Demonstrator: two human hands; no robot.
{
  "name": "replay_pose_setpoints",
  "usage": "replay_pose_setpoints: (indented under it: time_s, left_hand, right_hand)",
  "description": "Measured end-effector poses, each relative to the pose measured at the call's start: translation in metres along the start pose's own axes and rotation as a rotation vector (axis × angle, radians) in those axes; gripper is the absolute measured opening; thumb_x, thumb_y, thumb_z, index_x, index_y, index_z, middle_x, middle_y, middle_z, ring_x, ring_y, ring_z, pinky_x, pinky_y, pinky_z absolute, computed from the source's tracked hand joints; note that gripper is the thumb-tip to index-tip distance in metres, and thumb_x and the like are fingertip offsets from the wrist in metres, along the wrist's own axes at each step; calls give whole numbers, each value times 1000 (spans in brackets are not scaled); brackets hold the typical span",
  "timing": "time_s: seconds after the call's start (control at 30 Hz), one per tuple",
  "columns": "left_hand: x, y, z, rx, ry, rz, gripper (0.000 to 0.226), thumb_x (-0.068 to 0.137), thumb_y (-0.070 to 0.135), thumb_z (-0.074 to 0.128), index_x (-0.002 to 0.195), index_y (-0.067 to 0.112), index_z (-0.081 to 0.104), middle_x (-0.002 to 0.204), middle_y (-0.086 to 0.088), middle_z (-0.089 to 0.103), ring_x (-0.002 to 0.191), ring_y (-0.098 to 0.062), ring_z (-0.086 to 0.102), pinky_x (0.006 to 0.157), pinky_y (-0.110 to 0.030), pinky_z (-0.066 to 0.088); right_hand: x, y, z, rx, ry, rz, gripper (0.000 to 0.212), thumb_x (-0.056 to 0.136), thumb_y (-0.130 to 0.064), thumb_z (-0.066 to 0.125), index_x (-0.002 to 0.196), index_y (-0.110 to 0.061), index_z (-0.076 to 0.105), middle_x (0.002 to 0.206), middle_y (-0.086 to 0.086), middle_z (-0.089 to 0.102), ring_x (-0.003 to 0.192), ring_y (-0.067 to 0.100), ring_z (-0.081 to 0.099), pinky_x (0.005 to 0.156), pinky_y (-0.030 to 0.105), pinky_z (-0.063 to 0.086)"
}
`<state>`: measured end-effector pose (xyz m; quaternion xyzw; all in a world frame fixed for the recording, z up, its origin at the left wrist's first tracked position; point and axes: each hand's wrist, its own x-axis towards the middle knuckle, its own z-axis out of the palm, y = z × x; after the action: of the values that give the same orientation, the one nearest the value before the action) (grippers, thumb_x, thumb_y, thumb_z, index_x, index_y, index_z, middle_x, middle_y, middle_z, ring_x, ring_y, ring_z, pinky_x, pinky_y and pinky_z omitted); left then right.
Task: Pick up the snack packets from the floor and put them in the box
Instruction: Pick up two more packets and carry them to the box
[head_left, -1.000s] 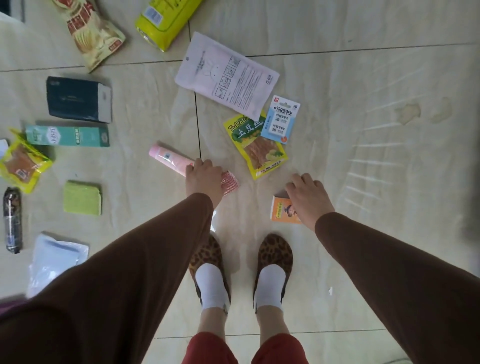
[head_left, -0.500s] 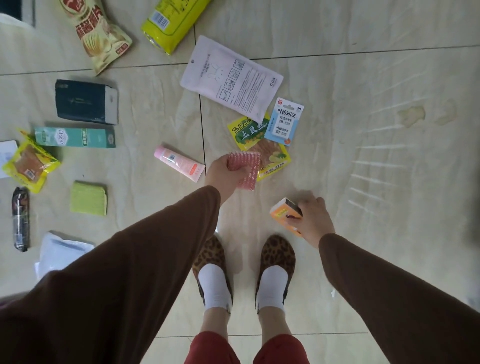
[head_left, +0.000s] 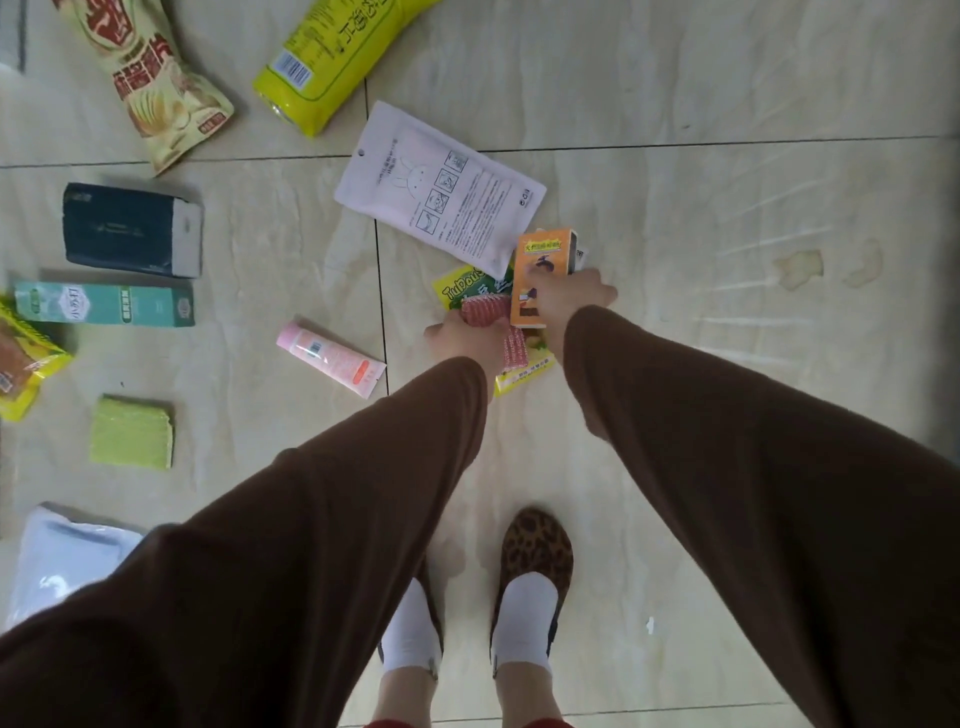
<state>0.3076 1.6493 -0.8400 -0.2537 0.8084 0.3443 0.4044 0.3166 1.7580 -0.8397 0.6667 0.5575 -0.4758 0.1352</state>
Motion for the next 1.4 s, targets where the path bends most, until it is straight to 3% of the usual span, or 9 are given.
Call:
replay_pose_setpoints:
  time_s: [0.17,0.27,0.53,0.8,0.9,0.97,1.07,1.17,1.4]
  left_hand:
    - [6,-4,1,-306,55,-49,55,76,5,76,110,19,35,105,-8,59,90,-28,67,85,-43,58]
    - [2,-2,-6,-409,29,-113,55,77,1,78,117,12,41,98,-5,60,84,-22,65,78,-37,57]
    - [-14,-35,-36,-520,-29,-133,31,89,10,69,118,18,60,106,-4,70,93,-23,70,88,-44,59]
    - [-19,-64,-112,-730,257,-112,25,89,6,69,112,8,60,97,-6,67,81,-20,67,64,-28,59]
    - [3,-69,-128,-765,335,-127,34,80,19,78,108,3,68,104,-10,69,78,-20,70,63,-24,60]
    - [23,-76,-129,-721,387,-143,55,60,41,82,100,5,70,119,-20,63,90,-29,72,75,-39,63]
    - [62,-100,-117,-654,386,-120,60,48,50,78,93,11,74,121,-22,62,92,-31,72,80,-49,62]
    - [64,-88,-122,-576,399,-94,52,49,48,75,84,10,72,115,-25,64,74,-25,68,71,-50,62]
    - [73,-87,-122,-255,337,-104,58,55,61,56,102,31,70,98,-4,67,88,-29,67,81,-44,59]
  right_hand:
    - [27,12,12,157,-30,30,92,39,-58,87,104,-30,28,109,11,65,86,37,73,77,56,62]
    - [31,15,12,206,-94,47,94,32,-61,86,111,-24,50,102,8,74,82,31,78,73,51,64]
    - [-26,16,-10,483,-116,-28,39,89,-22,75,122,-16,55,107,7,71,80,22,72,53,26,55]
    - [-53,-45,13,150,-356,-364,39,81,-14,82,114,-10,62,101,3,73,82,20,74,67,36,61]
    - [-45,-89,36,-228,-298,-580,42,75,-42,82,108,-19,71,104,-3,70,103,18,70,88,39,58]
    - [-33,-111,50,-620,-228,-646,72,77,-57,77,135,-18,61,151,5,47,150,26,34,118,45,35]
    - [-18,-127,64,-869,-270,-611,86,80,-64,73,150,-21,46,173,1,4,160,26,-2,125,57,6]
    - [-9,-120,69,-825,-249,-594,61,75,-65,77,118,-27,58,165,4,26,149,33,29,118,55,24]
    - [-22,-95,69,-904,-186,-566,72,76,-73,66,126,-22,63,124,6,60,128,30,49,109,46,36]
